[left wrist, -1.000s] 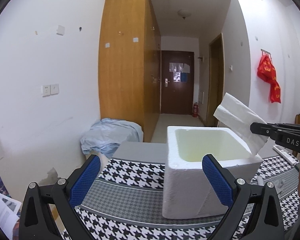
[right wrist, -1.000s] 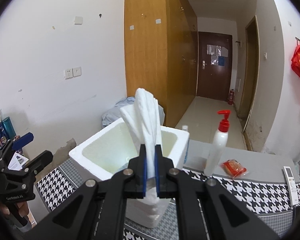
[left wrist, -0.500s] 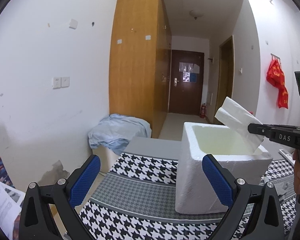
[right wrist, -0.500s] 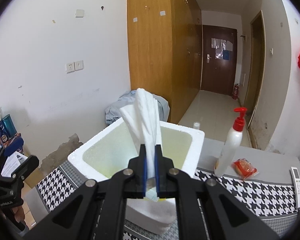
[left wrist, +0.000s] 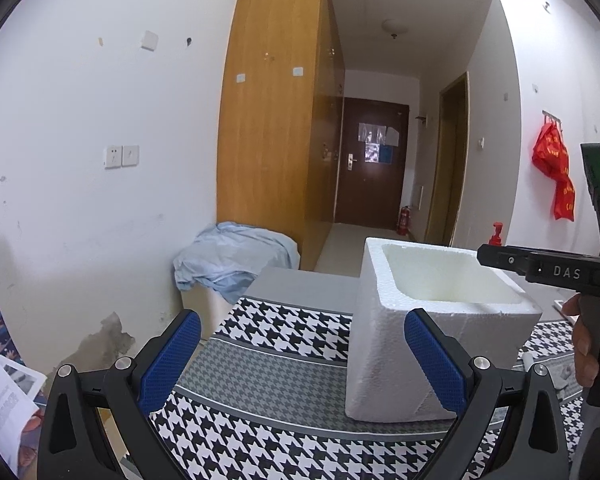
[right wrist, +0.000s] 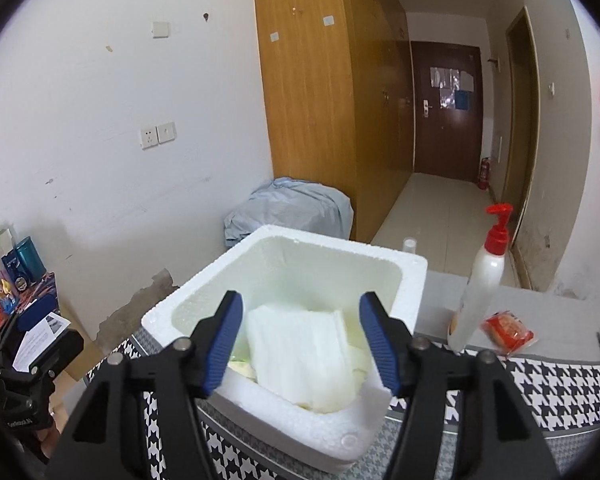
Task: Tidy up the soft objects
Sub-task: 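Lower the white cloths into the foam box and open the right gripper, then move both tools back toward the grey sock on the table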
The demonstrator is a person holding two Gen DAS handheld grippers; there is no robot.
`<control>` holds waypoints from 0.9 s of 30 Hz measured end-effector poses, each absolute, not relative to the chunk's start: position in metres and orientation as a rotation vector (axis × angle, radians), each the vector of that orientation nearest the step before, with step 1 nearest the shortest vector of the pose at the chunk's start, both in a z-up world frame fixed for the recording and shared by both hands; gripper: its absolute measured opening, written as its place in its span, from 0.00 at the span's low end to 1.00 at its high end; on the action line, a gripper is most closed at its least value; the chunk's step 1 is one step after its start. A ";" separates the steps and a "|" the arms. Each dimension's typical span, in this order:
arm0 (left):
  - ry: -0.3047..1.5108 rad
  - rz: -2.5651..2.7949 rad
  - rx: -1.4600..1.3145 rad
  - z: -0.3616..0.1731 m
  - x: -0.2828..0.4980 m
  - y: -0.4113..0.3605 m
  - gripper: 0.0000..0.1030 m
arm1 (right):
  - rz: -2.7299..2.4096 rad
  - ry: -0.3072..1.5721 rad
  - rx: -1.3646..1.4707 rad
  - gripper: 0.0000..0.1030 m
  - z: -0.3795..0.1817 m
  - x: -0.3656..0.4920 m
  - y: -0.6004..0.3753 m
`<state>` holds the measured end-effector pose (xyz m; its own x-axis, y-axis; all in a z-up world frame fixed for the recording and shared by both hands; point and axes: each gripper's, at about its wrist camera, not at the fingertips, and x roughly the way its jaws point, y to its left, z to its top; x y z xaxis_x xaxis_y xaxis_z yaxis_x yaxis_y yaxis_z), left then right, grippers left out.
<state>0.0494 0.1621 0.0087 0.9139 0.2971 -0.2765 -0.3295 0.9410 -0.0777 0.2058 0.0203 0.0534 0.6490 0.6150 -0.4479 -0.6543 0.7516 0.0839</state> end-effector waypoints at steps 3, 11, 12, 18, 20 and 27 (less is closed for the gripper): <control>0.270 0.309 -0.114 0.010 0.051 0.159 0.99 | 0.723 0.471 -0.083 0.64 0.056 0.202 0.017; 0.274 0.249 -0.069 0.019 0.055 0.137 0.99 | 0.705 0.428 -0.069 0.77 0.063 0.187 -0.002; 0.272 0.243 -0.065 0.020 0.056 0.134 0.99 | 0.699 0.423 -0.067 0.79 0.063 0.184 -0.005; 0.260 0.197 -0.063 0.024 0.053 0.115 0.99 | 0.667 0.430 -0.068 0.92 0.063 0.169 -0.028; 0.261 0.189 -0.062 0.026 0.053 0.109 0.99 | 0.658 0.412 -0.066 0.92 0.065 0.162 -0.036; 0.251 0.169 -0.055 0.031 0.052 0.090 0.99 | 0.640 0.364 -0.065 0.93 0.072 0.147 -0.060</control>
<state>0.0518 0.0902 0.0308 0.9546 0.1598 -0.2516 -0.1736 0.9842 -0.0335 0.1471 -0.0600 0.0718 0.7412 0.5719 -0.3516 -0.5946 0.8024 0.0516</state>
